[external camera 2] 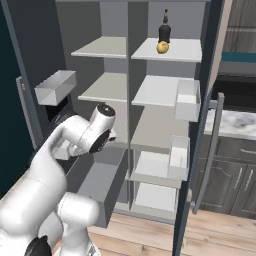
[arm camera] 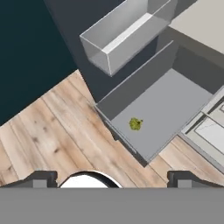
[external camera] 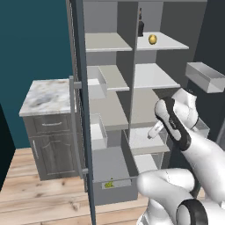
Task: Take the broccoli and potato from the fridge shelf and place them in the freezer drawer to begin freezing them.
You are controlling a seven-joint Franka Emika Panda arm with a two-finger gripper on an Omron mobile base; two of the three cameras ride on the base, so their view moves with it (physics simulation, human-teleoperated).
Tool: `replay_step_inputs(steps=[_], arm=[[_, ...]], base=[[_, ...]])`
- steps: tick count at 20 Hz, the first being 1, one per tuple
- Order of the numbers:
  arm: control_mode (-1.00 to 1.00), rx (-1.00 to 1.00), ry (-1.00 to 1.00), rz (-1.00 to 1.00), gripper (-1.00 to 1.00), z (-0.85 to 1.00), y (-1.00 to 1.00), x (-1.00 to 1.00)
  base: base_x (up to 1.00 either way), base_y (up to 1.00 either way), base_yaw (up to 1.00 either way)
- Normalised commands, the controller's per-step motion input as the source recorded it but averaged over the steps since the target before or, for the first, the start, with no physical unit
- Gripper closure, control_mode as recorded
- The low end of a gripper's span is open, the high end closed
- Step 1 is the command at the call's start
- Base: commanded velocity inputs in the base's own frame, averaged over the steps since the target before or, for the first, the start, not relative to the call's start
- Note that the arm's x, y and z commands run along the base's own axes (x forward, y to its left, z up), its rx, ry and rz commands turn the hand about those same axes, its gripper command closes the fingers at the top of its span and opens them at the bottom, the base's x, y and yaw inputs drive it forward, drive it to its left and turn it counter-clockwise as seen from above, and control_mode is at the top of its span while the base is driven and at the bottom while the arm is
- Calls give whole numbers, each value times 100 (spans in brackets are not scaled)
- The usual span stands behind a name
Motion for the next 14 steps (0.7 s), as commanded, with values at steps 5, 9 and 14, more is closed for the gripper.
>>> replay_step_inputs(steps=[5, 9, 14], arm=[[-100, 1, 5, -26, -100, 17, -2, -97], [-100, 0, 17, -24, -100, -6, 0, -63], [-100, -1, 23, -21, -100, -10, 2, -17]], base=[[0, 0, 0], [0, 0, 0], [0, 0, 0]])
